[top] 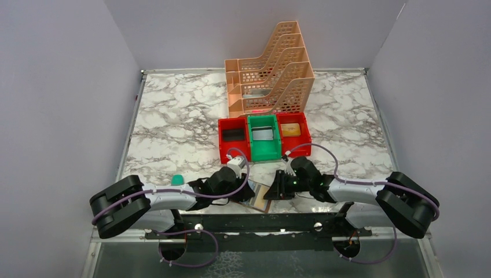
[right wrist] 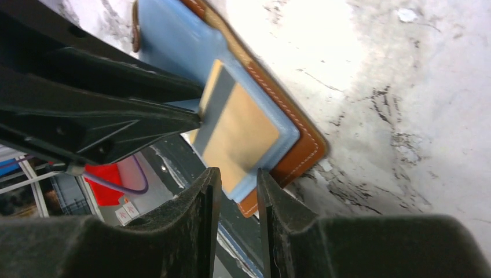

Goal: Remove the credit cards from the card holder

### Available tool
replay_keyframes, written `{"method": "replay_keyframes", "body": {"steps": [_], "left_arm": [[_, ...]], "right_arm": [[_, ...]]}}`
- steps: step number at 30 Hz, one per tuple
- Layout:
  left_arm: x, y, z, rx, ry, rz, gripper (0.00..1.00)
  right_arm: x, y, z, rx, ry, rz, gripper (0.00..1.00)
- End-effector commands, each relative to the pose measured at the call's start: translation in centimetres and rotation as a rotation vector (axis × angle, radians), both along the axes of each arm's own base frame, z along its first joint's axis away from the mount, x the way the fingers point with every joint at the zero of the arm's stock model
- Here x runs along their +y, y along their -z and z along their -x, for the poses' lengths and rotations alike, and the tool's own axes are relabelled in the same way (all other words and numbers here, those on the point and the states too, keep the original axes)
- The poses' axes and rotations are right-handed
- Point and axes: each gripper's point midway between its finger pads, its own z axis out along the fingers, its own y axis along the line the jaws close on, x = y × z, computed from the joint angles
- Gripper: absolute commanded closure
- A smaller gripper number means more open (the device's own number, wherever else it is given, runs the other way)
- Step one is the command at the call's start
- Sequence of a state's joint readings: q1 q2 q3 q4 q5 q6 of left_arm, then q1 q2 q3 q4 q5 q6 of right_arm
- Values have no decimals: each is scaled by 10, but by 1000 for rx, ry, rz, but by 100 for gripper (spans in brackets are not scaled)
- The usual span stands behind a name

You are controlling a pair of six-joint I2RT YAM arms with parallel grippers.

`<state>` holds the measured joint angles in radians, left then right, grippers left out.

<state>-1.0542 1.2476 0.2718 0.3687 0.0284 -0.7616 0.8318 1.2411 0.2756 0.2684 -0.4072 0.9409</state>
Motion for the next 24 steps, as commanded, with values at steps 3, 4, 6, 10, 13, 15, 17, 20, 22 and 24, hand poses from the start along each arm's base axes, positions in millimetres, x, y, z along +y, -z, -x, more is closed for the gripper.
{"method": "replay_keyframes", "body": {"steps": [3,4,6,10,13,15,17,20,22,24], "left_arm": [[11,7,5,-4,2,-20,69],[12,8,6,-3,1,-22,69],[14,10,7,0,3,-26,68],[17,8,8,-8,0,-14,68],[18,3,8,-19,-8,10,68],[19,-1,6,-24,-29,29,68],[21,-4,5,-33,-45,44,67],[22,-8,5,-43,-45,59,63],[22,-9,6,-44,-42,66,63],[20,-12,6,-49,-31,72,62]], "right_arm": [[-2,18,2,40,-9,58,65],[-3,20,-1,37,7,70,66],[-3,18,-5,22,20,82,66],[-7,16,-14,-13,49,120,70],[-4,11,-16,-38,25,116,76],[-3,8,-18,-44,21,123,77],[-2,4,-20,-53,20,125,77],[0,-4,-20,-65,21,95,74],[4,-12,-16,-74,2,44,72],[8,-17,-11,-62,-14,2,72]]}}
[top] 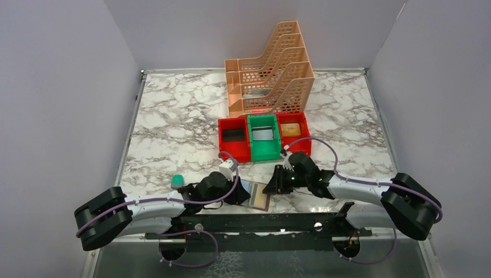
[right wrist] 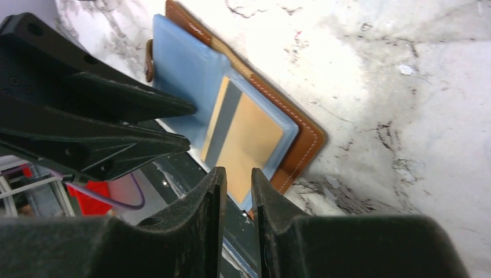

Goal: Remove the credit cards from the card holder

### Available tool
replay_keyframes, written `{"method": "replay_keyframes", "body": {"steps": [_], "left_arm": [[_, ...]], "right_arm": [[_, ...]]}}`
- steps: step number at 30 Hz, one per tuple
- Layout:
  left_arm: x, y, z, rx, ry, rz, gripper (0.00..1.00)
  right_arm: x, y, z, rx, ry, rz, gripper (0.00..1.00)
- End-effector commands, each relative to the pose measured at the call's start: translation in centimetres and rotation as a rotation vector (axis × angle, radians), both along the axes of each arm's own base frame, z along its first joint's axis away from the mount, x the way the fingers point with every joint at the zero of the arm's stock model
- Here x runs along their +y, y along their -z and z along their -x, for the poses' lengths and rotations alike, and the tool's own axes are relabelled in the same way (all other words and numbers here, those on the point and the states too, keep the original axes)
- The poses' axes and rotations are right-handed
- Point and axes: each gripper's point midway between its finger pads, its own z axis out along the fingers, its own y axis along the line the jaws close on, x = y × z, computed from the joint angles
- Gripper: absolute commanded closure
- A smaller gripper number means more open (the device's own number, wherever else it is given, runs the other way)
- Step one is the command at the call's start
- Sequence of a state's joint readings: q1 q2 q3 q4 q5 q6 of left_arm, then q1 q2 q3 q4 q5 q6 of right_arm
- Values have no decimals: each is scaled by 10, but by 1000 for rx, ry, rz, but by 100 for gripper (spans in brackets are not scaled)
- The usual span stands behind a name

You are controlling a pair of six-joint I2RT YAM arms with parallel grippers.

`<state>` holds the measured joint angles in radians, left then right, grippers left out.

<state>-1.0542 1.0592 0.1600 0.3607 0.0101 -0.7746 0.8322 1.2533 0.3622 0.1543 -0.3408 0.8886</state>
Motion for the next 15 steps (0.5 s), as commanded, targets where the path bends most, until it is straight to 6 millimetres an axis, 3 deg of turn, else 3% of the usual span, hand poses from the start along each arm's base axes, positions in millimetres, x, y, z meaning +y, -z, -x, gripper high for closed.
{"method": "replay_keyframes", "body": {"steps": [1,10,15], "left_arm": [[0,-5,-2,-19,-3,12,62],[-1,0,-1,-11,0,2,61],[1,4,2,4,-6,15,61]], "right_arm": [[8,-14,7,-7,-41,-83,72],[12,0,14,15,-46,-131,73],[4,24,14,67,10,-65,75]]}}
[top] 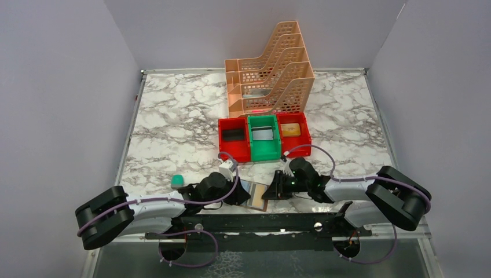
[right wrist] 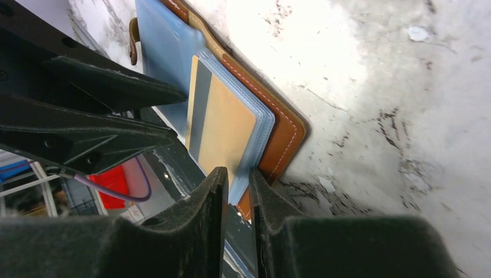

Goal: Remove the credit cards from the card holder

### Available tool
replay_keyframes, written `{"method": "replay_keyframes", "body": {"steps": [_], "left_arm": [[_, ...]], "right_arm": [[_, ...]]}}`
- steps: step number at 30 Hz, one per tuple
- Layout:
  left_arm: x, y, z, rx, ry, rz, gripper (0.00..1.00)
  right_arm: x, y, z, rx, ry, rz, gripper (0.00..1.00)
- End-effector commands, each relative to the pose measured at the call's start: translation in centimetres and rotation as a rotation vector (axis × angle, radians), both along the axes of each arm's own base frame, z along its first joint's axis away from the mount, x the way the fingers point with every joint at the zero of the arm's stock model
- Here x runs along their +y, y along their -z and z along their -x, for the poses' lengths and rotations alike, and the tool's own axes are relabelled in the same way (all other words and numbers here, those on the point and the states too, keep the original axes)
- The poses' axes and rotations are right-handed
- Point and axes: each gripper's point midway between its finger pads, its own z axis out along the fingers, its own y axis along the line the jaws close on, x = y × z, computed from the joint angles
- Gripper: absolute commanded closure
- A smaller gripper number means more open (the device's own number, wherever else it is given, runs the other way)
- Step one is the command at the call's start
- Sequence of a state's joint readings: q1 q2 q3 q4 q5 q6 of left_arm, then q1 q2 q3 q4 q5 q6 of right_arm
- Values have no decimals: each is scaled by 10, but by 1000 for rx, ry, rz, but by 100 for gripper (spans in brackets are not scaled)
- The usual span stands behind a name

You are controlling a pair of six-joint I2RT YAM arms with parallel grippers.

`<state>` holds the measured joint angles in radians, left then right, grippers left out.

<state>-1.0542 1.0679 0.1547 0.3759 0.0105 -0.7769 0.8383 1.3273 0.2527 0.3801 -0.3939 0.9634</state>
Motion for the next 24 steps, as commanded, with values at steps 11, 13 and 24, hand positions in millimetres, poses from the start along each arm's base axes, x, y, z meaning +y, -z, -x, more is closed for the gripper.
{"method": "replay_keyframes", "body": {"steps": [11,13,24], "left_arm": [[0,5,2,14,-12,27,67],[-1,4,1,19,-21,37,69],[-14,-1,1,54,-23,99,83]], "right_arm": [[-3,19,-10,26,80,72,82],[-3,21,-10,29,78,79,83],[-2,21,-8,42,74,67,83]]}}
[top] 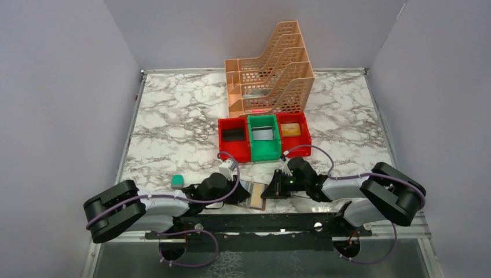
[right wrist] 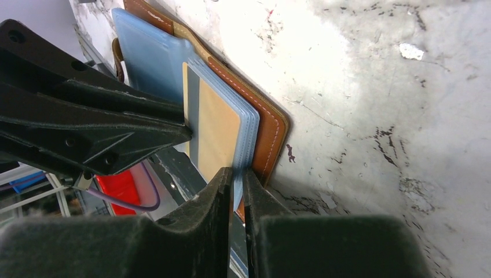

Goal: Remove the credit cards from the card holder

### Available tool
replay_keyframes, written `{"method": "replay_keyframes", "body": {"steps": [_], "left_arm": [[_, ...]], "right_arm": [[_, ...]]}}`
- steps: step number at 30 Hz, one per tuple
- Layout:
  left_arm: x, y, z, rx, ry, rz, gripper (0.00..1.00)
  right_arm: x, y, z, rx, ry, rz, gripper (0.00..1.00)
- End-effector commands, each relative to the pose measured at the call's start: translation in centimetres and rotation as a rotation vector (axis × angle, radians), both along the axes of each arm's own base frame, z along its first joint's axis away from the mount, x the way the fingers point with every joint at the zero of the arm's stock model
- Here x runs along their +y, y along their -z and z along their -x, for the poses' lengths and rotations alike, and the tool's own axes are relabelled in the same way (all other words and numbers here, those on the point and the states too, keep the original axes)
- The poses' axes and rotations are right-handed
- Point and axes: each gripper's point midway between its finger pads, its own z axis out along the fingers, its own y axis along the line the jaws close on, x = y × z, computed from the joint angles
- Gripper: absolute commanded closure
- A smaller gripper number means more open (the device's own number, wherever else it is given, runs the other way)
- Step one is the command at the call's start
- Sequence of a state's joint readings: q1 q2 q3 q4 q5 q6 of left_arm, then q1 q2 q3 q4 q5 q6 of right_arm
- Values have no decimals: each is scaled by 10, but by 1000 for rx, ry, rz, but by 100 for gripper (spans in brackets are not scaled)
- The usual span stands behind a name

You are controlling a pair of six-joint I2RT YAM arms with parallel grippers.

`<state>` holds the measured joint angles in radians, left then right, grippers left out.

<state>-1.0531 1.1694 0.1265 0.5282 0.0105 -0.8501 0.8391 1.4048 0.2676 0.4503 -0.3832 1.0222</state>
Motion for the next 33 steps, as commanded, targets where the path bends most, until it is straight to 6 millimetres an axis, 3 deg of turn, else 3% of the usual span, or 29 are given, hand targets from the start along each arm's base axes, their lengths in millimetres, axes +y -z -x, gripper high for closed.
{"method": "replay_keyframes", "body": {"steps": [1,3,7,13,27,33], "left_arm": [[-6,-7,3,8,11,51,87],[-5,-10,3,6,8,63,94],[-2,-14,4,-5,-2,83,100],[4,-14,3,-20,-13,77,100],[20,-1,-3,-25,-49,-41,100],[19,-6,-3,-32,-51,-25,100]], "right_arm": [[-11,18,-1,5,31,84,83],[-12,18,-2,1,34,93,83],[-12,16,-6,-17,42,109,86],[-14,15,-12,-33,48,142,91],[-18,16,-19,-54,71,188,91],[-9,-1,-19,-84,17,152,86]]}}
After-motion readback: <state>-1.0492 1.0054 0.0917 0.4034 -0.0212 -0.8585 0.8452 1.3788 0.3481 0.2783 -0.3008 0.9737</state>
